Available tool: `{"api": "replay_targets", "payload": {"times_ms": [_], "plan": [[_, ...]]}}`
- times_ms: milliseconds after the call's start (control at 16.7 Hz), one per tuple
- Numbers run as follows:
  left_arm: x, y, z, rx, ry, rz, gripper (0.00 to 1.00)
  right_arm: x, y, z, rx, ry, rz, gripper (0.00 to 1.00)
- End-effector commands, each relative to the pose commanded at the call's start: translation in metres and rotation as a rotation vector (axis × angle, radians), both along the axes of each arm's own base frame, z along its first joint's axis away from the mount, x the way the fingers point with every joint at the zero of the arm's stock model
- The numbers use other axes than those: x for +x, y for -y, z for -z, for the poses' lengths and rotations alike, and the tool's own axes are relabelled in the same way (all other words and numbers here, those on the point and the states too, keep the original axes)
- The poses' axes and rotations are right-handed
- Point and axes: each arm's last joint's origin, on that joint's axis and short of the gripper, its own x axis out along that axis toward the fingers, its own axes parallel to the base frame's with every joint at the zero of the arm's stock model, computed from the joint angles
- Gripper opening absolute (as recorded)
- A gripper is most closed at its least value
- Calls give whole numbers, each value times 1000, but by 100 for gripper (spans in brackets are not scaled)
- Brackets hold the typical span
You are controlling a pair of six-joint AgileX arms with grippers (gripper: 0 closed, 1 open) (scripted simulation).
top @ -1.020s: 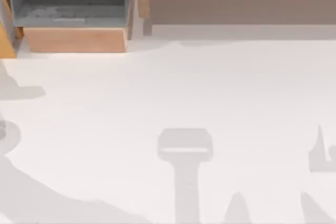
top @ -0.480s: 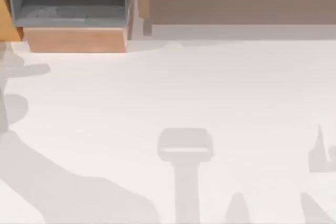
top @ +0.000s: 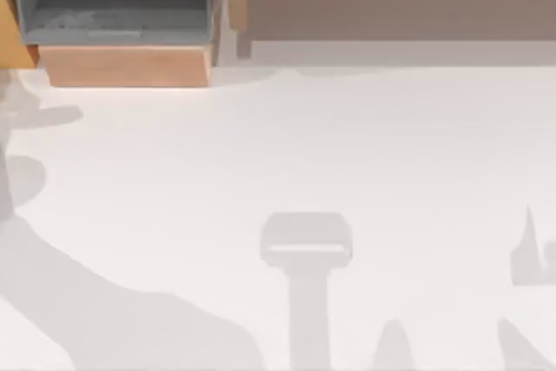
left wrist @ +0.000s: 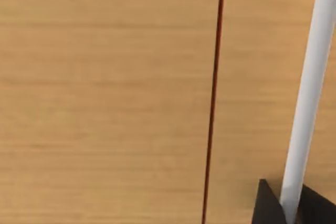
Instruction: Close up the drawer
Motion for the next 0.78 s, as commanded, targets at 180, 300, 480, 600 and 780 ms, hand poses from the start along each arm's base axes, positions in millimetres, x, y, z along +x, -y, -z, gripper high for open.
{"api": "replay_targets", "payload": {"times_ms": [180,300,480,600,780], "plan": [[0,0,0,0,0,0,53,0,0,0,0,0,0,100],[0,0,0,0,0,0,68,0,0,0,0,0,0,100],[0,0,0,0,0,0,90,0,0,0,0,0,0,100],[0,0,0,0,0,0,100,0,0,0,0,0,0,100],[0,0,0,0,0,0,100,0,0,0,0,0,0,100]]}}
